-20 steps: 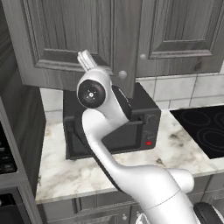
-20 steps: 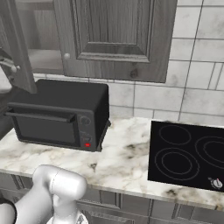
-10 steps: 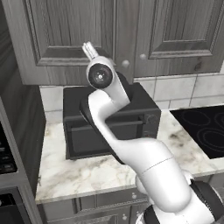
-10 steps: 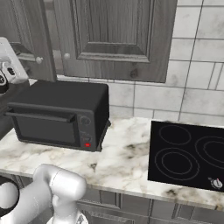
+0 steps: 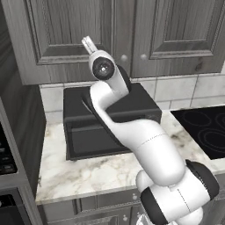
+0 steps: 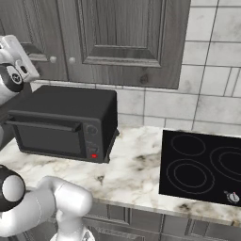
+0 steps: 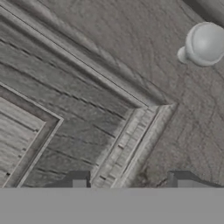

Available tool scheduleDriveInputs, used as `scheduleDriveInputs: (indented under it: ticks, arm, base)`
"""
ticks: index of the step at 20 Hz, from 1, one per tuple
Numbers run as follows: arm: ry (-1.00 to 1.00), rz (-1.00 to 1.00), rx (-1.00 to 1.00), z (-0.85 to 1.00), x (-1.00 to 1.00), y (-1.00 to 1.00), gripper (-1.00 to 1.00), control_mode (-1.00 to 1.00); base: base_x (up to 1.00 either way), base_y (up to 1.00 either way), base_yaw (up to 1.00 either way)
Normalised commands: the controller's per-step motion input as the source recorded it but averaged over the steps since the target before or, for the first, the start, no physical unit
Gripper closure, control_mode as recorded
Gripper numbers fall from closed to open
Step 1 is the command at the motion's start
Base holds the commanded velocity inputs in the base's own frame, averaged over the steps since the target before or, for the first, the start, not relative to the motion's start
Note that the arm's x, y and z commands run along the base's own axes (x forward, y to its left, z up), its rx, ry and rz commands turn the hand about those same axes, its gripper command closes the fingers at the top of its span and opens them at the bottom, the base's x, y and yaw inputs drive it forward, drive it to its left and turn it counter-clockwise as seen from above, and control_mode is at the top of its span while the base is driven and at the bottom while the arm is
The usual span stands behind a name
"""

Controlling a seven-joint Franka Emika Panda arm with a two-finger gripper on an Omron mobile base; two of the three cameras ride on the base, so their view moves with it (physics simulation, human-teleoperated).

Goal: Open the cabinet and move the ladle to the pot. Then close the cabinet.

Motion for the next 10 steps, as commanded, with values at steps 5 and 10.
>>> scheduleDriveInputs:
  ticks: [5,10]
  arm:
    - [0.00,0.02,-0.01,0.00,0.46,0.00,-1.00,-1.00]
    - [0.00,0.02,-0.02,0.00,0.11,-0.06,-1.00,-1.00]
  base:
    - [0.00,0.00,0.00]
    - [0.00,0.00,0.00]
